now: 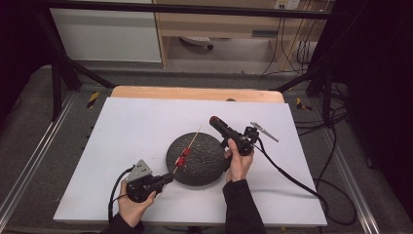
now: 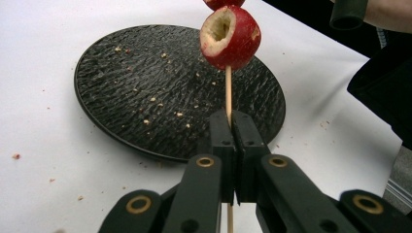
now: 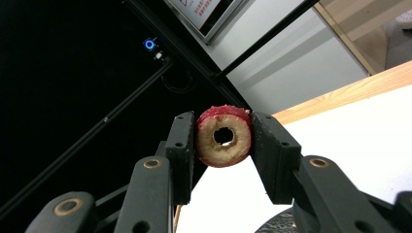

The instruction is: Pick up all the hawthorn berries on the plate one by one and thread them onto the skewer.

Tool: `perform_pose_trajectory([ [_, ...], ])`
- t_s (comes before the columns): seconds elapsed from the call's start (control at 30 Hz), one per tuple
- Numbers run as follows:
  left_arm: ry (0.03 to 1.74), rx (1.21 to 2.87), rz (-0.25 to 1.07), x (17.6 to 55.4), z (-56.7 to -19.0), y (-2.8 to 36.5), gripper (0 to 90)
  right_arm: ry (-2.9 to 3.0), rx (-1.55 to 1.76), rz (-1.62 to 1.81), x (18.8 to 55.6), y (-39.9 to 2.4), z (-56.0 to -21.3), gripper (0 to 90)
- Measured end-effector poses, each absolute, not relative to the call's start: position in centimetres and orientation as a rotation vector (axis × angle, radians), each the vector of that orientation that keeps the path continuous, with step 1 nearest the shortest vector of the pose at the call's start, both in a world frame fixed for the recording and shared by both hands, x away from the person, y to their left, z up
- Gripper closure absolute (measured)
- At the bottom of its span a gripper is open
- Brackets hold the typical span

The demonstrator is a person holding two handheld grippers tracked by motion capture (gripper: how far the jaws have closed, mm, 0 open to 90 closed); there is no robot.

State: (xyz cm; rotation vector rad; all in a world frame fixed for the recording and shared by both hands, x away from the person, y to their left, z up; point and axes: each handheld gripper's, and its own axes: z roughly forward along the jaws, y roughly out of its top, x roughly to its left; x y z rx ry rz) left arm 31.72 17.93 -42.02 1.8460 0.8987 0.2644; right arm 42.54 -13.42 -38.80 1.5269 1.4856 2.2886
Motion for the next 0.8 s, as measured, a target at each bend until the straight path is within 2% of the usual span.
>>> perform_pose_trajectory([
  [0.8, 0.873, 1.817, 0.225, 31.8, -41.6, 15.1, 88.7, 1.346, 1.537, 2.412, 42.8, -13.8, -38.2, 62.6],
])
